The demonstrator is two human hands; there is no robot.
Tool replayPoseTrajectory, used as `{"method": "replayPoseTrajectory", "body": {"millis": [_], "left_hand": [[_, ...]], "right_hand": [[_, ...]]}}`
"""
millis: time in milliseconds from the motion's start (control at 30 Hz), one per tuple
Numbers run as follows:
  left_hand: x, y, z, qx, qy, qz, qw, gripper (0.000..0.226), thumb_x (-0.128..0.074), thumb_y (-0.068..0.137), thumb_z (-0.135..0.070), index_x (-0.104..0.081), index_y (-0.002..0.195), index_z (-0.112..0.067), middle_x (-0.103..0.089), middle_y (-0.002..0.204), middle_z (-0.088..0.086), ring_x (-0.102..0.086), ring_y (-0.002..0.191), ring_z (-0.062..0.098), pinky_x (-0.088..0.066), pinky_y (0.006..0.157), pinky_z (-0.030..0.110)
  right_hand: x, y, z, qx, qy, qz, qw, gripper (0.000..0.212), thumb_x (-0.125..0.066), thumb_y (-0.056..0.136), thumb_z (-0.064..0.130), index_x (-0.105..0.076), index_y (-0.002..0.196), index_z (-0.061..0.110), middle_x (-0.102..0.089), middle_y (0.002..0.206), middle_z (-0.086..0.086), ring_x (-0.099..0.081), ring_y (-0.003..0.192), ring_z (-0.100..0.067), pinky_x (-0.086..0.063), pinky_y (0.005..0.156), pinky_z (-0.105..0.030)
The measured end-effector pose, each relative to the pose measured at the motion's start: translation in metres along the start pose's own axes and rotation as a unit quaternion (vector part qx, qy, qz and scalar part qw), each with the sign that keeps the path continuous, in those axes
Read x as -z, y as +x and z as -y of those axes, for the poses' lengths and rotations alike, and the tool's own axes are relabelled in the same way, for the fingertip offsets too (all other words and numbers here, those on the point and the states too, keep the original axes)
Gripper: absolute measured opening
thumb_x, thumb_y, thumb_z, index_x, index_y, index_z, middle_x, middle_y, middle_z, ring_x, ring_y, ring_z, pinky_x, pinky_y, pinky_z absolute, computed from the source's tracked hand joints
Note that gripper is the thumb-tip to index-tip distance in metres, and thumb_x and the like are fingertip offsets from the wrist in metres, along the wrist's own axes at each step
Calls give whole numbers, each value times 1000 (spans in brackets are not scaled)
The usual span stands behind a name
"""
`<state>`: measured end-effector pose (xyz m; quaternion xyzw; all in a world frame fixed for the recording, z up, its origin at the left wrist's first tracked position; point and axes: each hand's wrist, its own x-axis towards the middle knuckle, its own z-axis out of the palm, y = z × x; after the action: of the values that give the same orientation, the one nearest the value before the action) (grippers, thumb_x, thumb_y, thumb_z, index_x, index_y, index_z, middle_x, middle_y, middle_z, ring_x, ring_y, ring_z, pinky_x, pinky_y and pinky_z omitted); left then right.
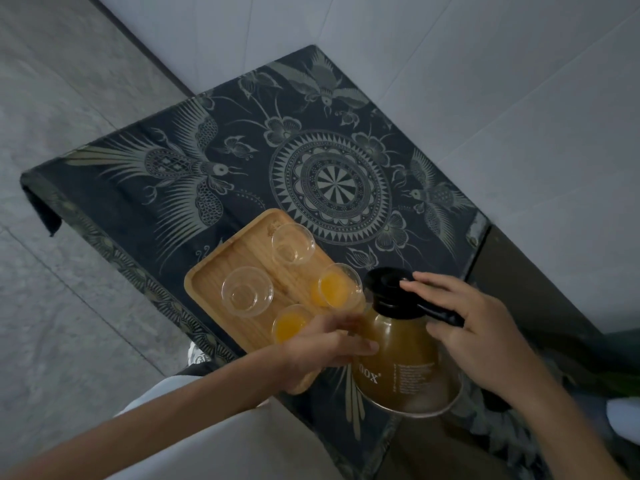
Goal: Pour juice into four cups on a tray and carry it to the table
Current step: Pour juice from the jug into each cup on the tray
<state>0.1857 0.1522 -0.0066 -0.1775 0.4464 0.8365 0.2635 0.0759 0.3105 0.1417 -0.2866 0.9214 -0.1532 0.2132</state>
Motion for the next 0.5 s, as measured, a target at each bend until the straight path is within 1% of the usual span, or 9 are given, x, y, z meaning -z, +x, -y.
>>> {"method": "replayPoseTrajectory", "body": {"millis": [67, 133, 167, 267, 367, 400, 433, 467, 500], "left_hand": [[-3, -6, -7, -12, 25, -9, 1000, 69, -83, 86, -26, -54, 149, -24, -65, 139, -3, -66, 124, 15, -54, 111, 34], [-7, -13, -17, -33, 68, -13, 997, 60, -78, 92, -21, -53, 147, -23, -65, 134, -4, -66, 120, 13, -55, 101, 25], [-9, -17, -21, -46, 87, -17, 995, 60, -77, 93, -22, -54, 148, -22, -65, 133, -3, -66, 120, 13, -55, 98, 23], [-17, -30, -31, -90, 136, -44, 986, 59, -79, 89, -28, -60, 145, -28, -71, 132, -3, -69, 120, 12, -54, 99, 26], [-21, -45, -36, -119, 170, -68, 976, 63, -78, 81, -36, -63, 142, -33, -72, 132, -9, -69, 119, 7, -54, 98, 24], [-22, -50, -37, -127, 177, -74, 973, 60, -79, 82, -35, -64, 140, -33, -71, 132, -9, -70, 117, 4, -55, 95, 21], [-23, -54, -39, -135, 183, -78, 971, 52, -79, 88, -30, -66, 137, -32, -70, 132, -9, -70, 114, 1, -56, 91, 18], [-25, -60, -40, -140, 190, -81, 968, 42, -77, 93, -24, -68, 133, -33, -71, 131, -9, -71, 110, -2, -57, 87, 14], [-26, -66, -41, -145, 199, -83, 966, 37, -74, 96, -20, -68, 129, -37, -72, 129, -10, -71, 109, -3, -56, 84, 13]], "right_hand": [[0, -10, -1, 13, 23, -35, 999, 69, -68, 84, -9, -65, 128, 45, -51, 139, 32, -39, 120, 27, -28, 91, 8], [2, -18, -1, 26, 38, -66, 997, 70, -69, 83, -10, -66, 127, 44, -51, 139, 33, -39, 121, 28, -27, 92, 8], [4, -22, -2, 29, 45, -79, 995, 70, -69, 82, -10, -66, 127, 44, -50, 138, 34, -39, 121, 28, -27, 92, 8], [8, -34, 1, 48, 66, -119, 990, 69, -69, 82, -10, -68, 127, 42, -51, 137, 35, -40, 122, 27, -28, 94, 7], [8, -42, 5, 79, 88, -148, 982, 70, -67, 80, -13, -68, 129, 38, -53, 138, 30, -39, 121, 29, -28, 93, 7], [7, -44, 6, 86, 98, -154, 979, 70, -66, 80, -14, -68, 130, 37, -54, 138, 27, -38, 120, 30, -28, 93, 7], [6, -46, 7, 94, 104, -160, 977, 71, -65, 80, -14, -67, 130, 36, -55, 139, 25, -38, 119, 31, -28, 93, 7], [5, -47, 9, 103, 107, -164, 975, 70, -65, 80, -14, -68, 130, 35, -55, 139, 24, -38, 119, 31, -28, 93, 7], [3, -48, 11, 111, 108, -167, 974, 69, -65, 80, -15, -68, 130, 34, -55, 139, 24, -38, 119, 32, -28, 93, 7]]}}
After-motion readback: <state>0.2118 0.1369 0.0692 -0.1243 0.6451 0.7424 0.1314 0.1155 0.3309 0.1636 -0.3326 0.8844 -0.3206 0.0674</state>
